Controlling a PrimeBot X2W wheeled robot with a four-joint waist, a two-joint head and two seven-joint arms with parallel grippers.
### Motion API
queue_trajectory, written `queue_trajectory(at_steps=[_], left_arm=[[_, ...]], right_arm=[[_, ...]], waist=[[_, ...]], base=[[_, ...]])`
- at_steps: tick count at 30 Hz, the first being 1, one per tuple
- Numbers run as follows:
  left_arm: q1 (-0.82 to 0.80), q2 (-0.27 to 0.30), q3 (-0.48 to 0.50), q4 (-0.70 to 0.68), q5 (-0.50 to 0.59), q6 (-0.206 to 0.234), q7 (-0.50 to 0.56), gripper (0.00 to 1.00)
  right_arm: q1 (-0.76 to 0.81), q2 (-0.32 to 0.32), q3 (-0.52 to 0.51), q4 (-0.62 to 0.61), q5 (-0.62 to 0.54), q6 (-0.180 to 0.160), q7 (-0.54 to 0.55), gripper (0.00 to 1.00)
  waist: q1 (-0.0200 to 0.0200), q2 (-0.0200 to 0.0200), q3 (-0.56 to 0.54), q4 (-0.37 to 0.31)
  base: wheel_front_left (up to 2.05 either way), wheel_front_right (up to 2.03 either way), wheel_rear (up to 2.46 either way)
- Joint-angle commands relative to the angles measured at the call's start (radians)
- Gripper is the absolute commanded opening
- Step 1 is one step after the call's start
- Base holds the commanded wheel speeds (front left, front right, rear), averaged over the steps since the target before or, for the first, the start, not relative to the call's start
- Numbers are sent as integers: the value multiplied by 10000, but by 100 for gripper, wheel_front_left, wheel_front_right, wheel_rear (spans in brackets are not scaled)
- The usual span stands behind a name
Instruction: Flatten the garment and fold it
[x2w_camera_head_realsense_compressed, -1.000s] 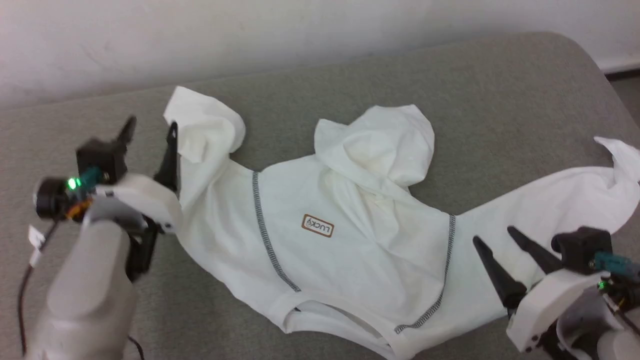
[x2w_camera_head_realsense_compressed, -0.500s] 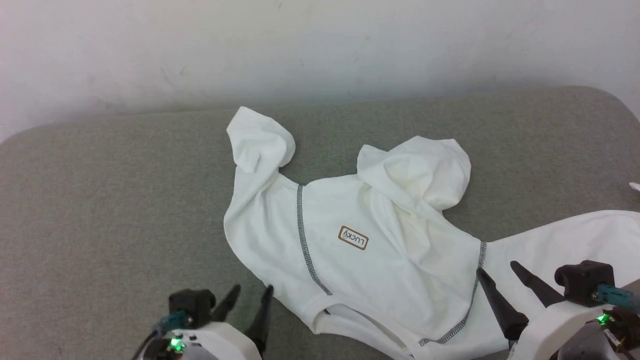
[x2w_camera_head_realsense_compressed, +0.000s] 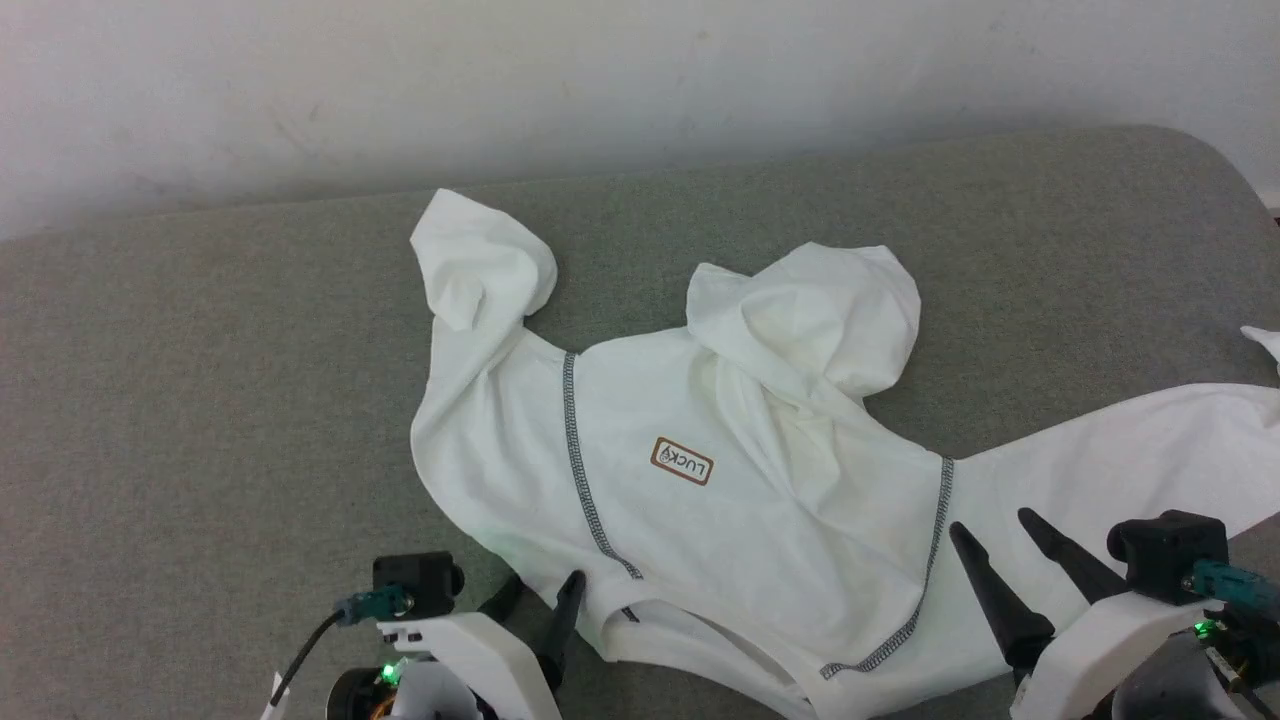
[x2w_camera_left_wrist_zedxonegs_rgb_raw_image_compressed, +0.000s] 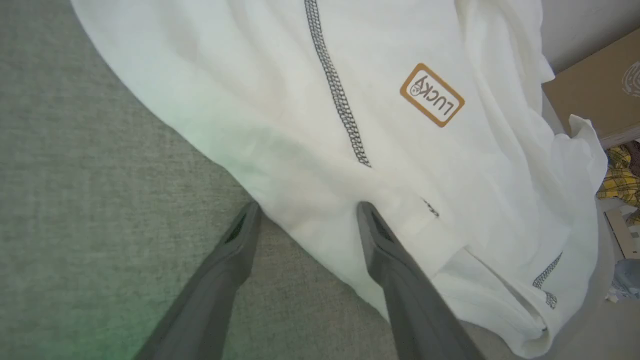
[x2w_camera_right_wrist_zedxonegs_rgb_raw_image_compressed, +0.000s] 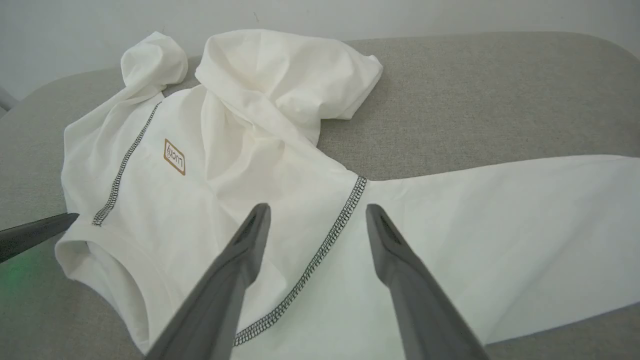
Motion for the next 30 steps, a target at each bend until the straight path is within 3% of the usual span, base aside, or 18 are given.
queue_trajectory(at_steps=[1, 5, 6, 7, 8, 13, 20, 24, 30], left_arm=[[-157, 48, -65, 266, 83, 88, 210, 100], [-415, -19, -174, 640, -85, -79, 549, 100], [-450, -48, -219, 696, -167, -208, 616, 93], [-483, -42, -293, 736, -196, -344, 676, 39], [-516, -24, -340, 754, -199, -455, 667, 0], [-616, 64, -223, 666, 84, -458, -113, 0], [-345, 205, -203, 247, 401, -283, -768, 0], [-271, 221, -326, -101, 530, -168, -757, 0], [-235, 177, -487, -464, 562, -109, -652, 0]], right_arm=[[-129, 18, 4, -11, -11, -9, -75, 100], [-210, 28, 59, 37, 22, -9, -173, 100], [-225, 30, 85, 52, 31, -9, -191, 100], [-231, 25, 112, 76, 45, -9, -197, 100], [-229, -2, 162, 99, 58, -9, -185, 100], [35, -536, 1157, -95, 755, -9, 307, 100], [627, -2050, 2765, -699, 1420, -9, 1521, 100], [395, -2905, 3358, -565, 500, -9, 1682, 100], [-630, -3697, 4668, 160, -1027, -9, 1243, 100]], waist=[[0, -1, 187, -182], [0, -1, 371, -357], [0, -1, 403, -395], [0, -1, 425, -431], [0, -1, 437, -461], [0, -1, 295, -521], [0, -1, -62, -306], [0, -1, -50, 7], [0, -1, 50, 351]], base=[[0, 0, 0], [0, 0, 0], [0, 0, 0], [0, 0, 0], [0, 0, 0], [0, 0, 0], [0, 0, 0], [0, 0, 0], [0, 0, 0]])
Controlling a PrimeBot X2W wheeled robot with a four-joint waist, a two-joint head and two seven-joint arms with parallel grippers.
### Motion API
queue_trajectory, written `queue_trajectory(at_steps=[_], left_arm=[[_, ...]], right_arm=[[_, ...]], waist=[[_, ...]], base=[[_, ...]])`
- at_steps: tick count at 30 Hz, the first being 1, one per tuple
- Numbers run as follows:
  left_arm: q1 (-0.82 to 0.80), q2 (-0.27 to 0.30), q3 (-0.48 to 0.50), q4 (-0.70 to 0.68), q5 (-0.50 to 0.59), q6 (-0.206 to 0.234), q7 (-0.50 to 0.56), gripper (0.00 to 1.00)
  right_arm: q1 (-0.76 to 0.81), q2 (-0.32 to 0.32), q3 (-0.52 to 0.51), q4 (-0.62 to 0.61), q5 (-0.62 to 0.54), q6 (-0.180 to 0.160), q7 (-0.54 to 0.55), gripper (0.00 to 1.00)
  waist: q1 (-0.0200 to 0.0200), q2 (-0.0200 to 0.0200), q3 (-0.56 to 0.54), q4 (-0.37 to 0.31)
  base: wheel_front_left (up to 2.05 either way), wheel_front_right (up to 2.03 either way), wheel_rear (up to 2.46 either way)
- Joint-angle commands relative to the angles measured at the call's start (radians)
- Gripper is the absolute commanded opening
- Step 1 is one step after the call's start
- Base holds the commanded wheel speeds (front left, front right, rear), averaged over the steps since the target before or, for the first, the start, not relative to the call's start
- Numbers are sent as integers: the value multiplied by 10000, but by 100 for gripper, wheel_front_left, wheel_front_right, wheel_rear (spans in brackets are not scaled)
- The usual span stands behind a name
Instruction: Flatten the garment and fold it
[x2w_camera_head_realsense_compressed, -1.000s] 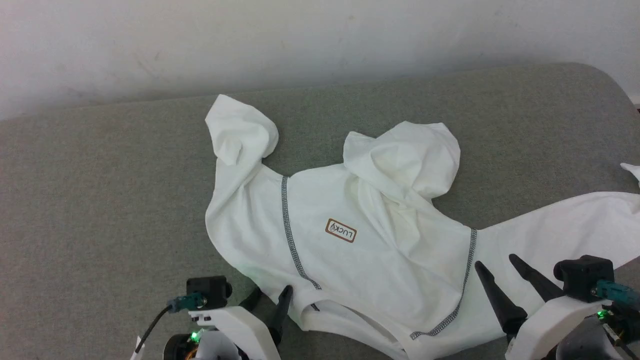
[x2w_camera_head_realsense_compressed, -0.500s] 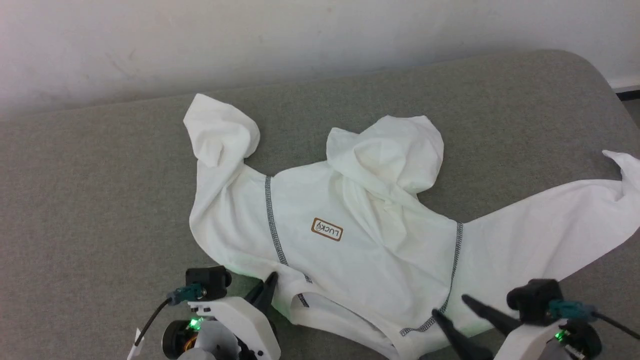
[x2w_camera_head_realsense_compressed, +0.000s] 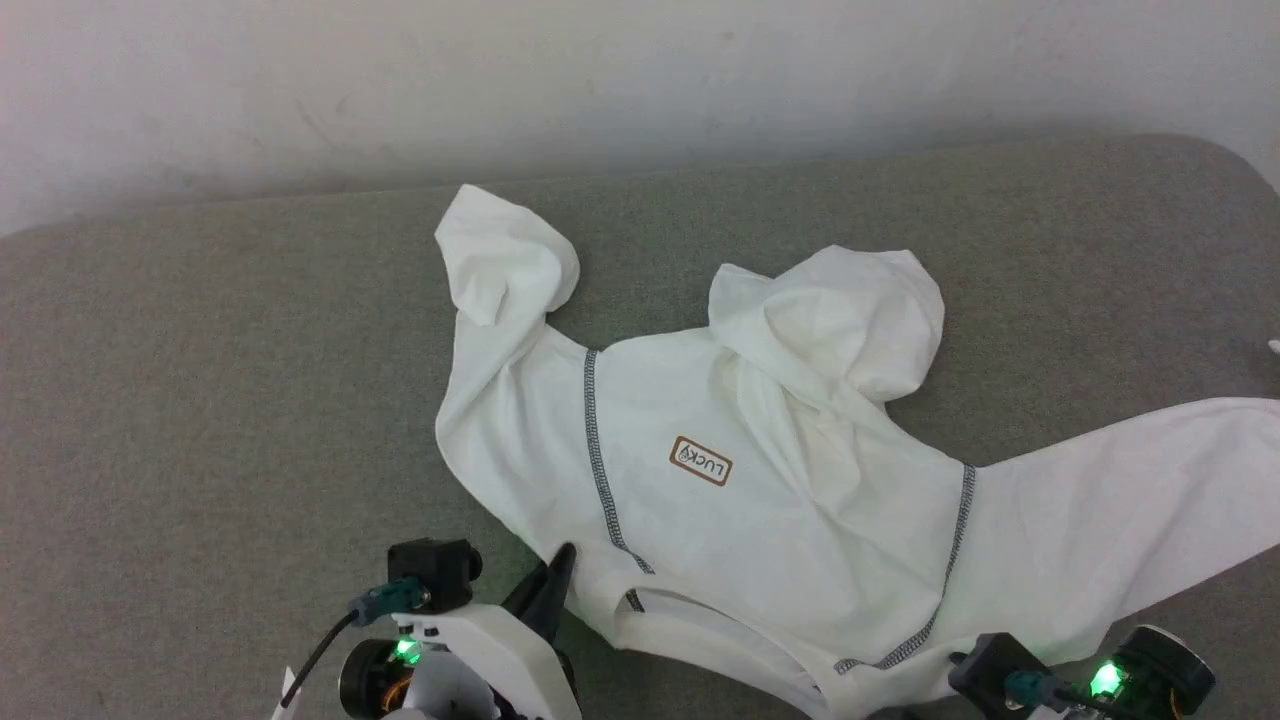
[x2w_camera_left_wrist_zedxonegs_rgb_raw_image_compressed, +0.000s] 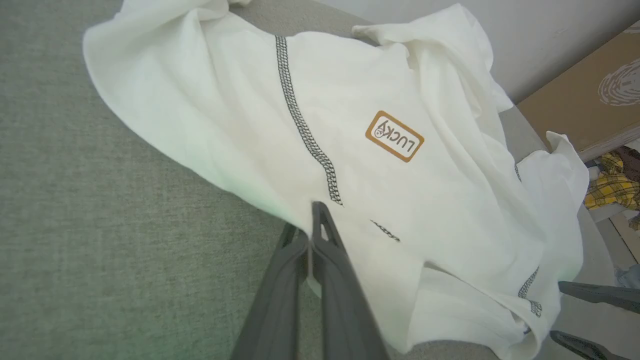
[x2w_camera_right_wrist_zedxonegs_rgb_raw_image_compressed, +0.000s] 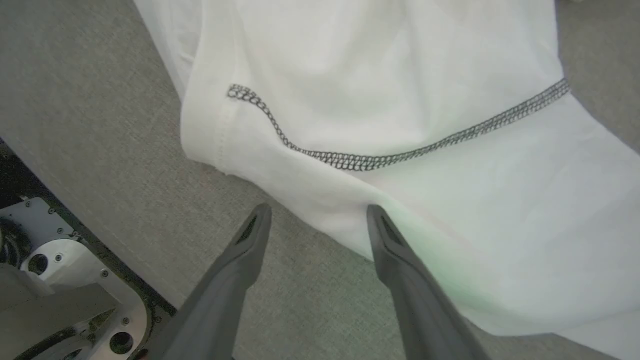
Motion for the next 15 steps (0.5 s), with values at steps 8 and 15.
queue_trajectory(at_steps=[8, 15], left_arm=[[39, -17, -189, -127, 16, -3, 172, 0], [-57, -5, -298, -126, 34, -10, 253, 0]], right_arm=[[-1169, -149, 1581, 1390, -523, -9, -593, 100], [-1745, 41, 2436, 2570, -357, -9, -1054, 100]], waist=[[-1, -1, 105, 381], [-1, -1, 291, 503]], base=[[0, 0, 0], [0, 0, 0]])
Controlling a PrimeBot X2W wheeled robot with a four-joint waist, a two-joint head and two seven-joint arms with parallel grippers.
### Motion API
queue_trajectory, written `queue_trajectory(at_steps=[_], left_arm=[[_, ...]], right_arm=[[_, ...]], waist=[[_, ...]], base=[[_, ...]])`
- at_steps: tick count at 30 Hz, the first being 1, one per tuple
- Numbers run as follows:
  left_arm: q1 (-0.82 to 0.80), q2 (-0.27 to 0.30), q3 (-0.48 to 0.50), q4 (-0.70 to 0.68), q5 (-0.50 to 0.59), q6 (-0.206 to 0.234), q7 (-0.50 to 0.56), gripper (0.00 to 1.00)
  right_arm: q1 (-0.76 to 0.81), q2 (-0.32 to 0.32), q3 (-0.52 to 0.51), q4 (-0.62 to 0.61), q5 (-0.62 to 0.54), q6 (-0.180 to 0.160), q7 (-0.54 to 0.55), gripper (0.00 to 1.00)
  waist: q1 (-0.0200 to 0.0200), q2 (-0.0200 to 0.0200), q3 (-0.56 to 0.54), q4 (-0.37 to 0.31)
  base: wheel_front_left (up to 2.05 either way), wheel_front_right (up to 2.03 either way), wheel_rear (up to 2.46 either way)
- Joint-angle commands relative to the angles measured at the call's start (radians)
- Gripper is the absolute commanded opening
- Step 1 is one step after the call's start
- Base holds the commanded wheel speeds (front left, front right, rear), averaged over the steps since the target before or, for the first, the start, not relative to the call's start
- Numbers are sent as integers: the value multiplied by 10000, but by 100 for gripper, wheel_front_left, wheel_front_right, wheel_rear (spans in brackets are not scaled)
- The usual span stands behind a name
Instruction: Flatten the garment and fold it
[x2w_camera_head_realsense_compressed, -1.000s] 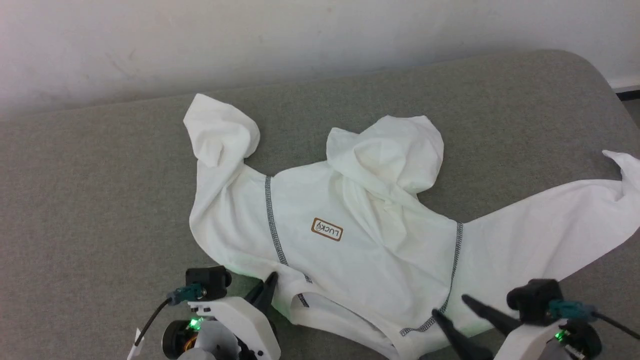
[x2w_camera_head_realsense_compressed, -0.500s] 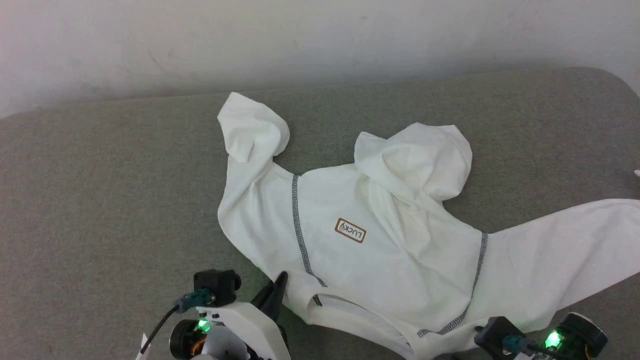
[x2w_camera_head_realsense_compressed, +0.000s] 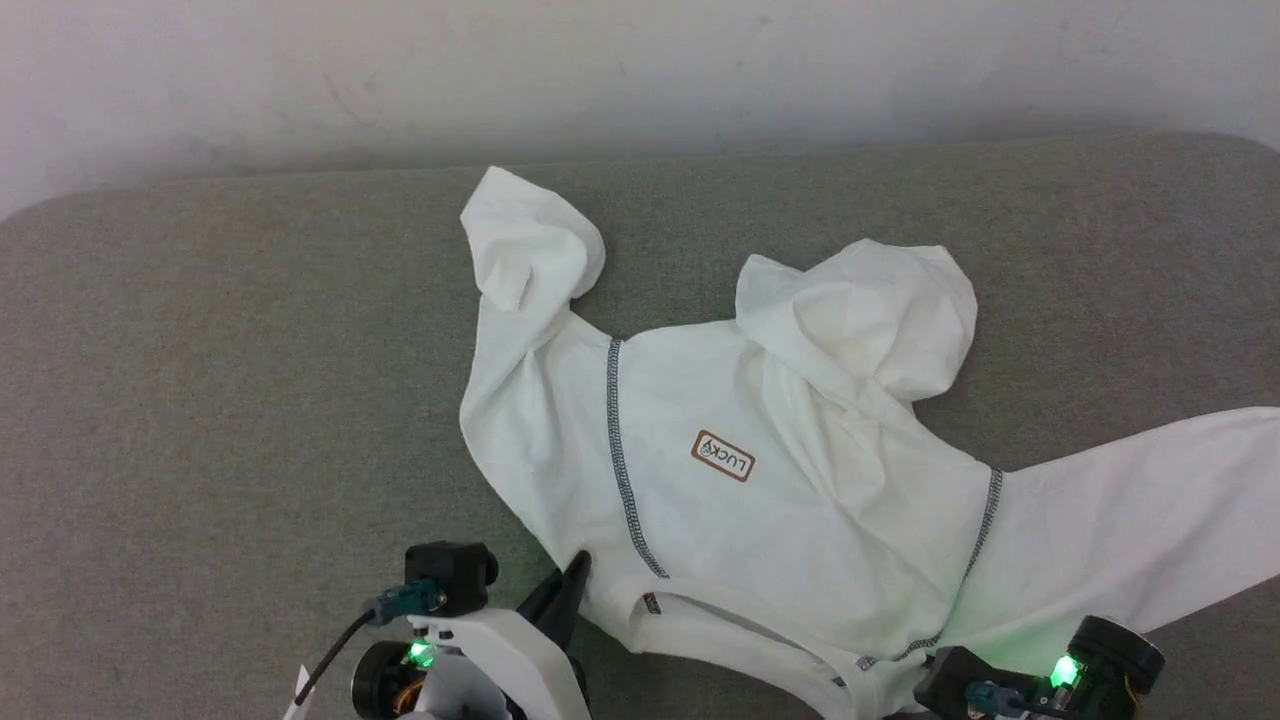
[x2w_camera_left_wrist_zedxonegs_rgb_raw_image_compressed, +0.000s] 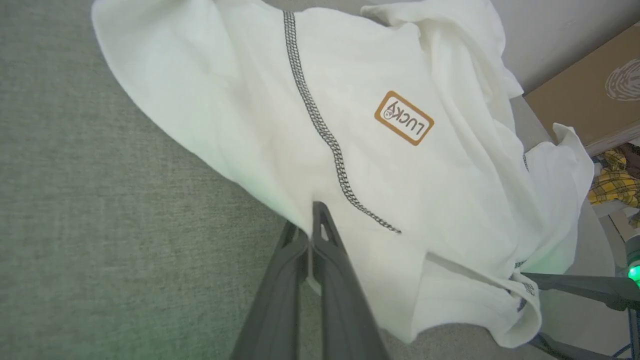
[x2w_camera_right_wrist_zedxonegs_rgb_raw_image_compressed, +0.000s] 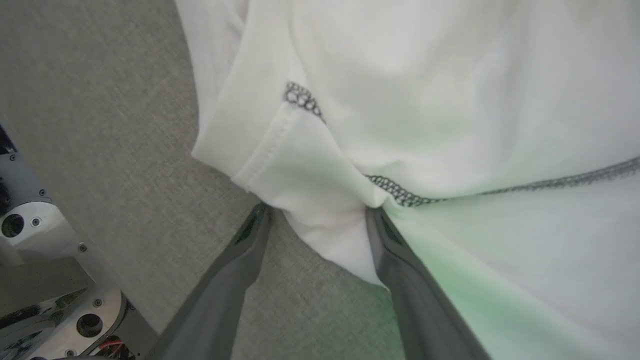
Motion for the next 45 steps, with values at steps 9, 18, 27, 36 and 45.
queue_trajectory(at_steps=[9, 18, 27, 36, 45], left_arm=[[23, 264, 23, 65, 59, -34, -71, 0], [-13, 1160, 307, -1706, 366, 31, -33, 0], [-1634, 2271, 955, -4250, 779, 89, 925, 0], [-4345, 2725, 1915, -5509, 602, 91, 1869, 0], [-6485, 3087, 2337, -5113, 635, -108, 2383, 0]], right_arm=[[-383, -12, -120, 702, 611, -19, -710, 0], [-345, -854, -2201, -1858, 1401, -19, -2001, 0], [-1442, -1429, -3659, -4075, 1955, -19, -2113, 0], [-4039, -1912, -3799, -4502, 2469, -19, -1776, 0], [-6950, -2293, -2937, -3641, 2930, -19, -1708, 0]], waist=[[2, -1, -447, -42], [2, -1, -1417, -328], [2, -1, -1982, -435], [2, -1, -2423, -597], [2, -1, -2383, -656]], base=[[0, 0, 0], [0, 0, 0], [0, 0, 0], [0, 0, 0], [0, 0, 0]])
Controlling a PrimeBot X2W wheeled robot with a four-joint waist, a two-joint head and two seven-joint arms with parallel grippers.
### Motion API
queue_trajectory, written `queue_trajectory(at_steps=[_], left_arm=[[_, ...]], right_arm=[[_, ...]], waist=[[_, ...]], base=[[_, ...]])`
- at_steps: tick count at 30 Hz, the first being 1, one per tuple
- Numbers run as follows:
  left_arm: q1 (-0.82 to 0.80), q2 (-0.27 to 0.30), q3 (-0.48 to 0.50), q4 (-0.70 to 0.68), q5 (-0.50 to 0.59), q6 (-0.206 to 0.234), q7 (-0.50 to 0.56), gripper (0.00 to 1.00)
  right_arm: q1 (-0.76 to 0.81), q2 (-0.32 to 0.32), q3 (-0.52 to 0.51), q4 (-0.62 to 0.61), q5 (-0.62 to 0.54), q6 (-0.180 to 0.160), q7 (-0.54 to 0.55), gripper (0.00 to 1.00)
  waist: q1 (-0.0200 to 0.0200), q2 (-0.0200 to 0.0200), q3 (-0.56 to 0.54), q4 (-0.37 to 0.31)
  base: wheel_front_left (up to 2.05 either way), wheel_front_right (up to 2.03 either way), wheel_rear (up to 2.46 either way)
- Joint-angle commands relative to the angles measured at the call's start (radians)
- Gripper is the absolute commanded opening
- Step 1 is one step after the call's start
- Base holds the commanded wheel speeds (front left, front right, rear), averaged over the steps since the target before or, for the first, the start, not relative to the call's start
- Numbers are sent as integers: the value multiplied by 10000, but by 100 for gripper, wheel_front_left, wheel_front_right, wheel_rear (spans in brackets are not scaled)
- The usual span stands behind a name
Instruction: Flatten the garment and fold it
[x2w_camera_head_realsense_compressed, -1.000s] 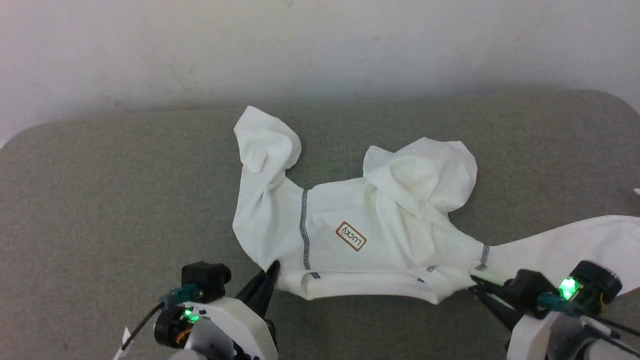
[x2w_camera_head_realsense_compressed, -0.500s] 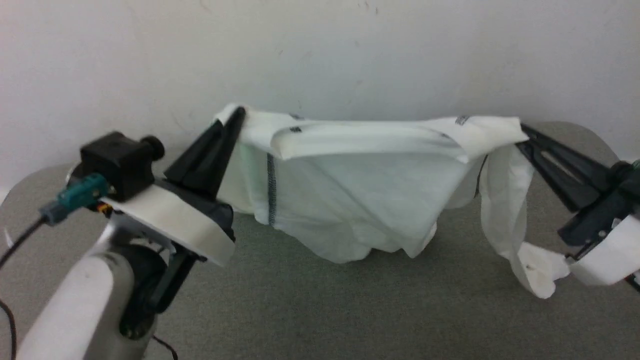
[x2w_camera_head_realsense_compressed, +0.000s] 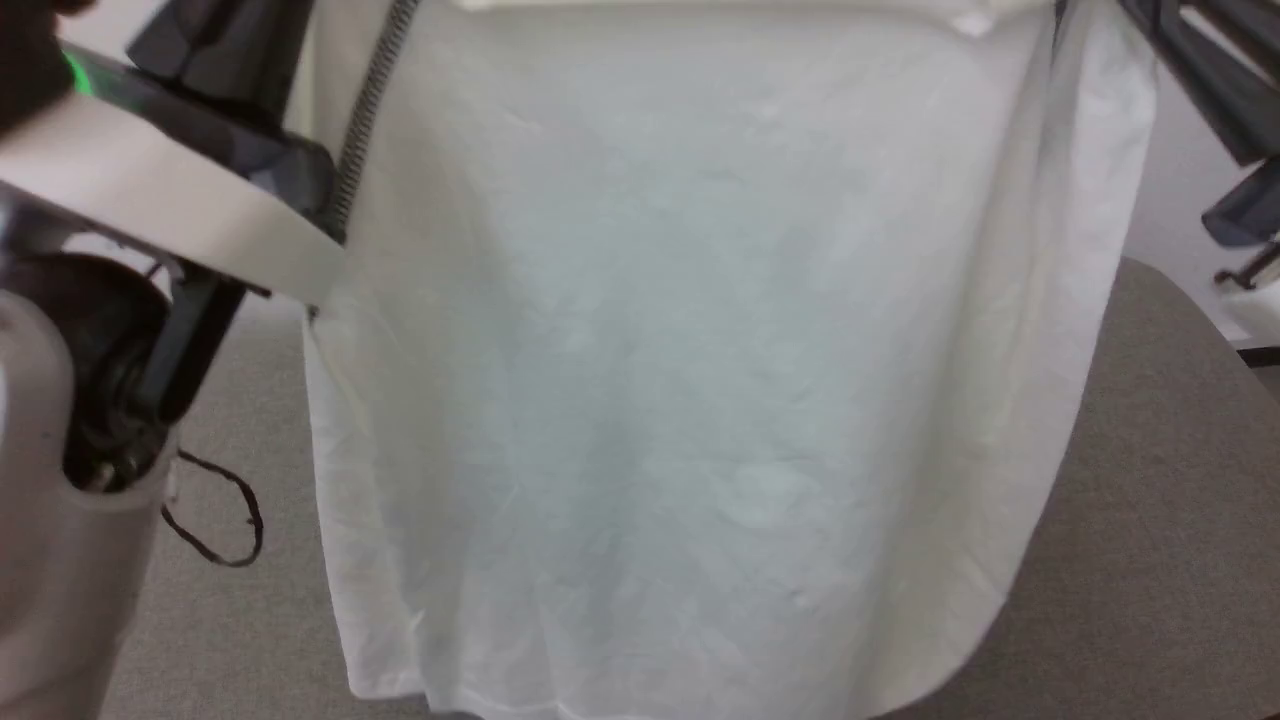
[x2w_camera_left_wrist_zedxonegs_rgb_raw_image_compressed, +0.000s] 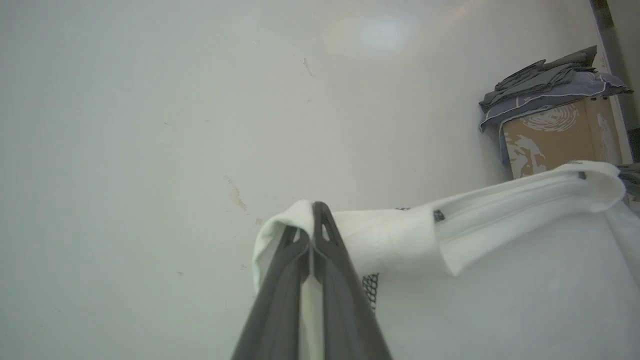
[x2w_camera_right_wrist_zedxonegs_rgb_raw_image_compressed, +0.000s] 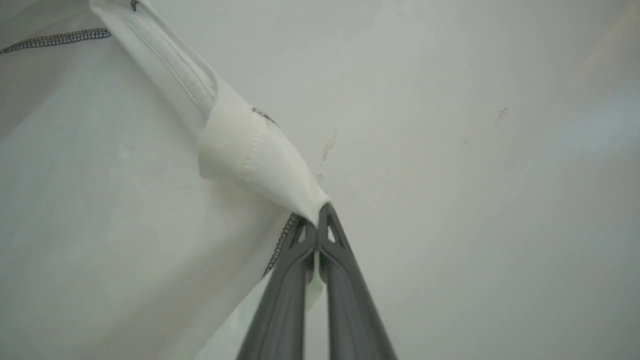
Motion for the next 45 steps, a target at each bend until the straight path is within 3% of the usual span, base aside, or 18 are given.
queue_trajectory(at_steps=[1, 12, 21, 27, 35, 40, 45], left_arm=[[-260, 136, 182, 124, -31, 2, 48, 0], [-1675, 245, 377, 1304, -239, -193, 283, 0], [-4731, -193, 94, 3933, 114, -647, -95, 0], [-7080, -754, 36, 6089, 605, -663, -1113, 0], [-8975, -1400, 40, 8230, 1126, -674, -3394, 0], [-8991, -1715, -205, 9231, 1189, -963, -4214, 0], [-7966, -2048, -412, 9956, 1024, -1201, -4863, 0]], right_arm=[[-341, -74, 80, 219, 161, -29, 59, 0], [-3063, -130, 1664, 1854, 983, -29, 185, 0], [-6271, 594, 2739, 4529, 1658, -29, 42, 0], [-8273, 1860, 2584, 7084, 2159, -29, -503, 0], [-9644, 3446, 2033, 9719, 2720, -29, -1623, 0], [-9607, 3875, 2321, 10322, 2925, -29, -2170, 0], [-8806, 3927, 2766, 10525, 3341, -29, -2614, 0]], waist=[[0, 0, 38, 4], [0, 0, 1349, 67], [0, 0, 3998, 9], [0, 0, 5362, -101], [0, 0, 6165, 39], [0, 0, 6375, 233], [0, 0, 6228, 495]], base=[[0, 0, 0], [0, 0, 0], [0, 0, 0], [0, 0, 0], [0, 0, 0], [0, 0, 0], [0, 0, 0]])
